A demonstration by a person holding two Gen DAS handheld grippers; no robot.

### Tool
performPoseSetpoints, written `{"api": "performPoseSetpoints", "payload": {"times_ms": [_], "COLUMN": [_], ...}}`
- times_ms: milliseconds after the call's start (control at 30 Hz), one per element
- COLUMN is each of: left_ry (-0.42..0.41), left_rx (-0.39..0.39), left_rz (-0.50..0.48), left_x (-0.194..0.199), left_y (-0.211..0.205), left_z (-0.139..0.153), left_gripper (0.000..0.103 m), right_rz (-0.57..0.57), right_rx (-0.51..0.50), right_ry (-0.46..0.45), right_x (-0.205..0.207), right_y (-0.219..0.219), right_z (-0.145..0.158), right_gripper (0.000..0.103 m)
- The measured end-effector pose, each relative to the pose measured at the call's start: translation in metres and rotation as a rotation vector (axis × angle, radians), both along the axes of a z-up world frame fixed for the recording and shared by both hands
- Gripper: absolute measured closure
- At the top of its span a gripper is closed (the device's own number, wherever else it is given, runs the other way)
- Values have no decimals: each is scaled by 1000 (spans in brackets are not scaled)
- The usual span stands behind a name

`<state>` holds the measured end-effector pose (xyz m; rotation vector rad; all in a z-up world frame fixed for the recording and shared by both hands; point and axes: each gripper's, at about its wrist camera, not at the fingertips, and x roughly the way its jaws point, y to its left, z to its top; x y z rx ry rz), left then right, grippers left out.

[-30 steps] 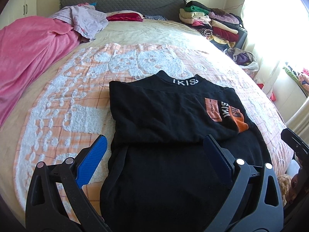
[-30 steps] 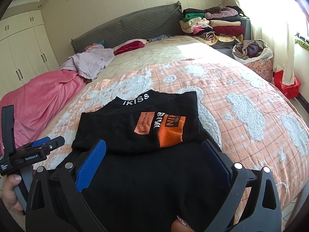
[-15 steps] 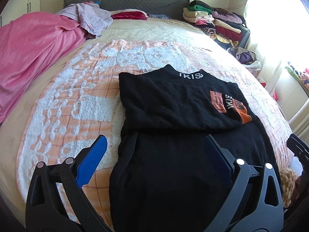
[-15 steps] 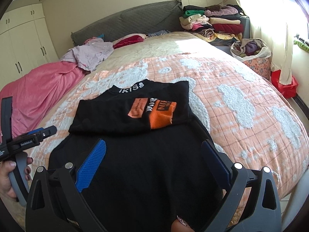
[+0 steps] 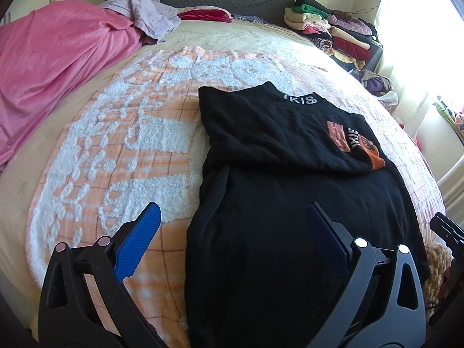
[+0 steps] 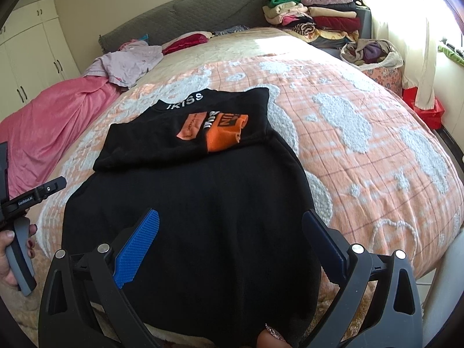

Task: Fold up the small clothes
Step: 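Grasp the sweatshirt hem with the right tool while the left tool grasps it too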

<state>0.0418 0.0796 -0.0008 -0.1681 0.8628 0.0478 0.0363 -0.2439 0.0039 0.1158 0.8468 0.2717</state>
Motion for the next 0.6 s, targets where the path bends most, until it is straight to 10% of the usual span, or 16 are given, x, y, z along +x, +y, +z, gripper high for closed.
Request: {"api": "performPoseSetpoints", "payload": {"times_ms": [600], "left_ry": [82], "left_rx": [-56], "left_rz": [33], "left_x": [-55], "left_y": [34], "left_z": [-34], "left_gripper": [10], "right_rz": [15], "right_rx": [-41], "right_ry": [100], "right_x": [-24], "right_y": [-21], "right_z": [-15], "right_gripper": [5]}}
